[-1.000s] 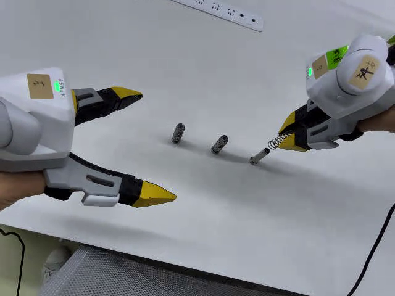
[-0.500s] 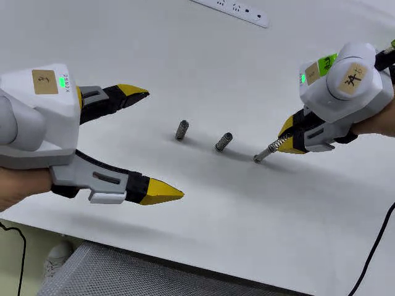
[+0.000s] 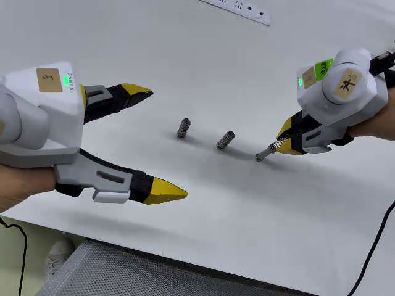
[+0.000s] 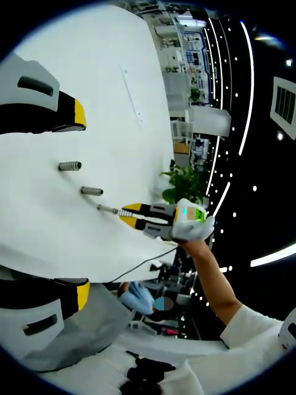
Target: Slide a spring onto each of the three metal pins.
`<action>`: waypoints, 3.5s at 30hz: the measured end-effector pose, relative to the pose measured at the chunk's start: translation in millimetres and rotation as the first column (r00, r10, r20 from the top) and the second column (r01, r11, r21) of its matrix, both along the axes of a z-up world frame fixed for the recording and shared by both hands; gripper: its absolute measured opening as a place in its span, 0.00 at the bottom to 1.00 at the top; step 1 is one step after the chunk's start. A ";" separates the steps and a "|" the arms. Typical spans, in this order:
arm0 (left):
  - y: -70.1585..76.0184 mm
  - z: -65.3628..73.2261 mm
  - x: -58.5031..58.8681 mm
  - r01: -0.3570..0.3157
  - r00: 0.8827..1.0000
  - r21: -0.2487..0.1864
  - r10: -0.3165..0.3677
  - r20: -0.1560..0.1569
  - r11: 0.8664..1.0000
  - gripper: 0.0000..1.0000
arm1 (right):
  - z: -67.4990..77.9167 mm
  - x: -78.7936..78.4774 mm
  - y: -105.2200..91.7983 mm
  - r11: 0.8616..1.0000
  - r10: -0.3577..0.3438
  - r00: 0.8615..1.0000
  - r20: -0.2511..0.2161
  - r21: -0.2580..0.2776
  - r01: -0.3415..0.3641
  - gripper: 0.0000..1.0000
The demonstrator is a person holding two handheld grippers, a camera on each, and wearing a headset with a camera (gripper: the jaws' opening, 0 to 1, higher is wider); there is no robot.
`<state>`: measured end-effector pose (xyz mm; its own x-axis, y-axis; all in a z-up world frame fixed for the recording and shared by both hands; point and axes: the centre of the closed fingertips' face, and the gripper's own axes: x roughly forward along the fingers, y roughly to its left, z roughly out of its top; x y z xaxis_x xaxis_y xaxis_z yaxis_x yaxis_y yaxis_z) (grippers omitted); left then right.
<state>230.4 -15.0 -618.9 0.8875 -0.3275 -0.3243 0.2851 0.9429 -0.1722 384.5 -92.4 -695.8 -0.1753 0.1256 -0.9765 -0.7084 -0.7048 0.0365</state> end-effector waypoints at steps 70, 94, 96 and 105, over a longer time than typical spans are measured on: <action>6.0 -0.8 -9.1 0.008 0.999 0.024 -0.007 -0.040 1.000 1.00 | -7.7 0.5 2.6 0.978 -0.147 0.987 -0.070 0.141 0.155 0.26; 15.9 -26.4 -26.7 0.013 0.990 0.070 -0.003 -0.141 0.997 1.00 | 21.3 6.6 -102.7 0.613 -0.446 0.716 -0.537 0.400 0.681 0.87; 13.8 -27.7 -25.1 0.006 0.989 0.069 0.004 -0.146 0.998 1.00 | 21.7 8.3 -108.6 0.591 -0.459 0.699 -0.548 0.399 0.701 0.88; 8.5 -35.9 -26.5 0.019 0.984 0.092 -0.002 -0.178 0.996 1.00 | 23.5 6.0 -117.0 0.542 -0.479 0.674 -0.562 0.415 0.731 0.91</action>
<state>203.9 -6.5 -654.8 0.8097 -0.2978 -0.5056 0.2679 0.9542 -0.1329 390.4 -209.5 -672.3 -0.1295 0.8261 -0.5485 -0.9890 -0.0675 0.1318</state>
